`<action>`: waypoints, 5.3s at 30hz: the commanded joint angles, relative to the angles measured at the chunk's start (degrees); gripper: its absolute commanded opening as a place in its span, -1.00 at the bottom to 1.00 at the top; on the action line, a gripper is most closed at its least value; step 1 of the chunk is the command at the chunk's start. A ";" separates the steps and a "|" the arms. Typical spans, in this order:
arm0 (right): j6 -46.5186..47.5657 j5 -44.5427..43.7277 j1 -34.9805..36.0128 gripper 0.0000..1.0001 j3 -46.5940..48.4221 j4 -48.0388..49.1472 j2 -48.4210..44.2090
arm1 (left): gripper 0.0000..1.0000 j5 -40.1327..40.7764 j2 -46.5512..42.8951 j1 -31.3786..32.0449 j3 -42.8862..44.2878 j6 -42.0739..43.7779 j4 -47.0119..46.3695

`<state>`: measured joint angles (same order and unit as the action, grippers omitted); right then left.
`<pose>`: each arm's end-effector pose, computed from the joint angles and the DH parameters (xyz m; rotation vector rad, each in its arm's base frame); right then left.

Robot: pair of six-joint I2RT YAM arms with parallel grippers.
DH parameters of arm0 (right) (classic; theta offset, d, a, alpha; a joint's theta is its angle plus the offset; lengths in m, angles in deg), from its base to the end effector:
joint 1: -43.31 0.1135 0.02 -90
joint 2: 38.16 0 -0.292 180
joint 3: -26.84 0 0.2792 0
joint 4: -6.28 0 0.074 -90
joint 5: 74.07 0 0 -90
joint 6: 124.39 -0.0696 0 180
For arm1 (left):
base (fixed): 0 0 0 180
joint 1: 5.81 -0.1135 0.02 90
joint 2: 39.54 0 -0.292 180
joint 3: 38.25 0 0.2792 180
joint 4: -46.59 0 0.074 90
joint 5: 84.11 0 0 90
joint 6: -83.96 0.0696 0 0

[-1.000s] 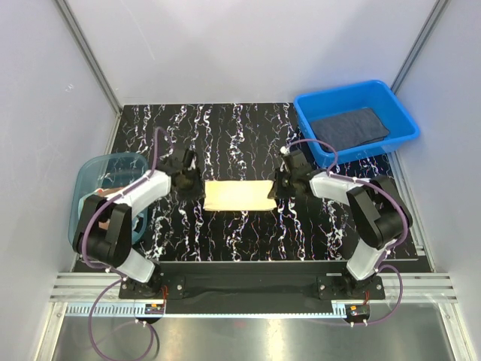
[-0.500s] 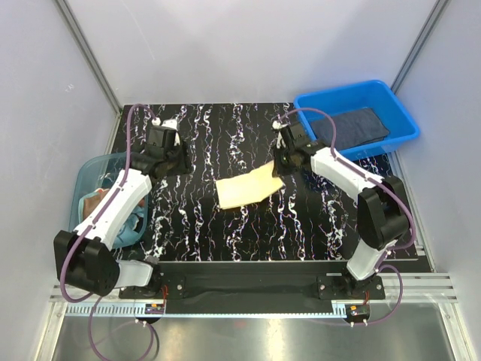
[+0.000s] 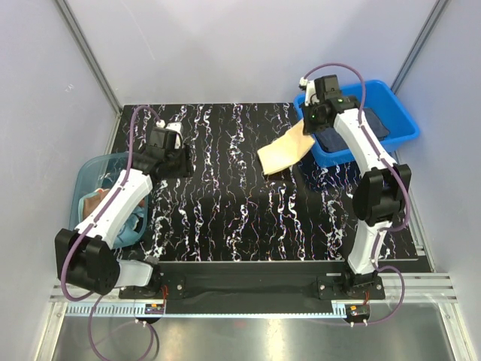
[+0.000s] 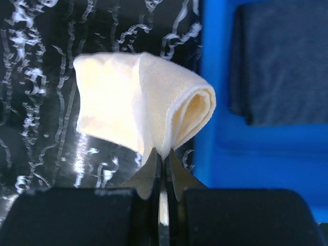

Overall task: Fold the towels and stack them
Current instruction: Neatly place the folded towel into the bin, then grab crumpled towel, then move the towel to the center of the board

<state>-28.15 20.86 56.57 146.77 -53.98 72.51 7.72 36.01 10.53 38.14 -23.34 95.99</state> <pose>0.4744 0.1179 0.3202 -0.4541 2.4208 0.1592 0.3090 -0.0883 0.2927 -0.0350 2.4305 -0.2289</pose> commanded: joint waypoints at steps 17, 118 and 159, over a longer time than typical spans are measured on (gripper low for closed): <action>14.76 -6.42 -16.86 -1.00 33.45 -9.11 18.17 | 0.09 -15.08 3.38 -0.87 0.26 1.21 -5.35; -13.54 19.77 3.71 0.99 -20.34 22.89 -25.15 | -1.00 9.52 -3.86 -16.60 40.00 3.15 20.21; -9.34 13.18 23.04 0.20 0.56 20.43 16.31 | 0.00 -5.95 -11.13 1.59 -30.93 -21.90 -20.37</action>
<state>-41.83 33.21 79.98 141.05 -34.81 85.14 4.46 23.09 12.39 8.35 -43.89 81.70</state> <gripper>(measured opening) 0.622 0.513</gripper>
